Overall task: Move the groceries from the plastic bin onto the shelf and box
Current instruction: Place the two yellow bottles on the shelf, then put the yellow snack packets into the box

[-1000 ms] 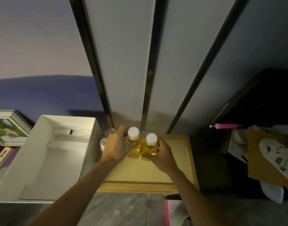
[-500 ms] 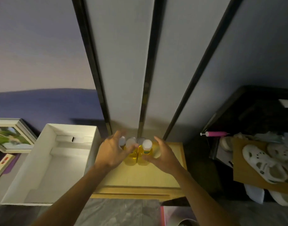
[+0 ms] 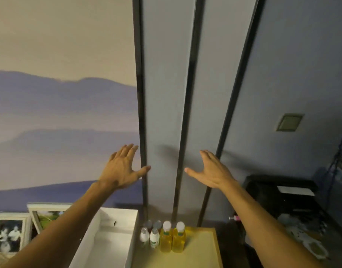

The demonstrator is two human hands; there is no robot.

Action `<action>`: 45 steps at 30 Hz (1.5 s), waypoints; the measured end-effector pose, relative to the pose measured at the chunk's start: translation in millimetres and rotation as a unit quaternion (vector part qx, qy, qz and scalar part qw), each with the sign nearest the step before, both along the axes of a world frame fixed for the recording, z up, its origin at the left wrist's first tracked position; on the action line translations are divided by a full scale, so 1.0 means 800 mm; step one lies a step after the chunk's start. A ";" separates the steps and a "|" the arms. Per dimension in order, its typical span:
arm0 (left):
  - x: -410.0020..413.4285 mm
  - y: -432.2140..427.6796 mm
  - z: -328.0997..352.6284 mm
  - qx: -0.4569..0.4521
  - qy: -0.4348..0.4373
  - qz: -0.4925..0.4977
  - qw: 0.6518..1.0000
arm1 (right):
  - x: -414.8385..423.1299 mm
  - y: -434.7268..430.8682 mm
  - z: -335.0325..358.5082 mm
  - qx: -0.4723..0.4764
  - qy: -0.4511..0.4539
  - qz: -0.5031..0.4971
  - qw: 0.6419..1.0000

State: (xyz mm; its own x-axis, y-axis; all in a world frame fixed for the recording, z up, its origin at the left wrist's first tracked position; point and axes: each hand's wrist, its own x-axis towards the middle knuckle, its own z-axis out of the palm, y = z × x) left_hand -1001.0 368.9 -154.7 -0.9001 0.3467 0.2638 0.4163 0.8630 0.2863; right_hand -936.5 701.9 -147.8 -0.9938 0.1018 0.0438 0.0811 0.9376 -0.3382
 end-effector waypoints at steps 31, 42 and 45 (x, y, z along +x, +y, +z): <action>0.407 -0.655 -0.036 0.051 -0.065 0.542 0.836 | 0.037 -0.821 -0.012 0.003 -0.033 0.536 0.843; 0.408 -0.814 -0.193 0.144 -0.155 0.607 0.766 | -0.003 -1.060 -0.189 0.069 -0.169 0.578 0.795; 0.385 -0.849 -0.251 0.162 -0.179 0.630 0.738 | -0.033 -1.128 -0.248 0.110 -0.186 0.608 0.764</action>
State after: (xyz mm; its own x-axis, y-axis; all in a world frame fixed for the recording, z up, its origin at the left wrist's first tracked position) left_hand -693.1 -310.5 -355.8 -0.4859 -0.8545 -0.1833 -0.8107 0.3623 0.4599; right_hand -962.9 -200.3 -346.3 -0.2960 -0.8758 -0.3813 -0.8429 0.4272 -0.3270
